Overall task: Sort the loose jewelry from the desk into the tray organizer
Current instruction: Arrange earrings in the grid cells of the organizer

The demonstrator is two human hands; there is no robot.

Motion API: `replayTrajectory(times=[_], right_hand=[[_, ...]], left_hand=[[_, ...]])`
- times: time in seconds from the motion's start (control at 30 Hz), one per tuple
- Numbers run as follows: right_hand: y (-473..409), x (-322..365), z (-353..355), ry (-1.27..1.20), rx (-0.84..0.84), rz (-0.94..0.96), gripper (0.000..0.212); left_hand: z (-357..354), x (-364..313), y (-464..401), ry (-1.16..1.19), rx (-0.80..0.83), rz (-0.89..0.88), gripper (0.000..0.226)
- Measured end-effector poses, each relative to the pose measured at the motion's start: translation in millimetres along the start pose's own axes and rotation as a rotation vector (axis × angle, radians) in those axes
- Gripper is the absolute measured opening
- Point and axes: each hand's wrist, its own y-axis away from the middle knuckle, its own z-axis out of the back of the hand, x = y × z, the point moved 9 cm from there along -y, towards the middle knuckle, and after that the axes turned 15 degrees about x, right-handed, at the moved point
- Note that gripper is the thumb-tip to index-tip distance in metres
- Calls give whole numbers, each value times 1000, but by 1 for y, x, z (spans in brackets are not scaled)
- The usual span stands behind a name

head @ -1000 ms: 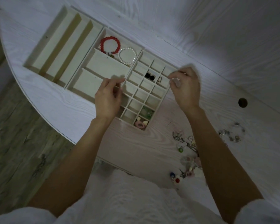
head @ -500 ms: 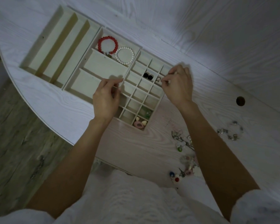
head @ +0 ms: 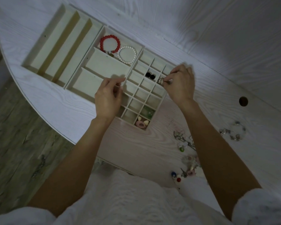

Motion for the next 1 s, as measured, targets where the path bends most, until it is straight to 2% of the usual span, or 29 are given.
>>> replayTrajectory(times=[0.27,0.47,0.63,0.7,0.87,1.0], right_hand=[[6,7,15,-7,-106,25,16],[2,19,9,68,-100,79,16],[0,14,0,168,-32,87,18],[4,11,1,115,-69,78,16],[13,-11,10,-235,-136,-33,9],[10,1,6,-175,-52,119,8]], left_hand=[[0,1,-1,-5,5,3,30],[-1,2,-1,5,7,5,30],[-1,3,0,22,4,-1,30],[-1,3,-1,25,2,1,30],[-1,2,0,16,3,-8,29],[0,3,0,10,7,-2,30]])
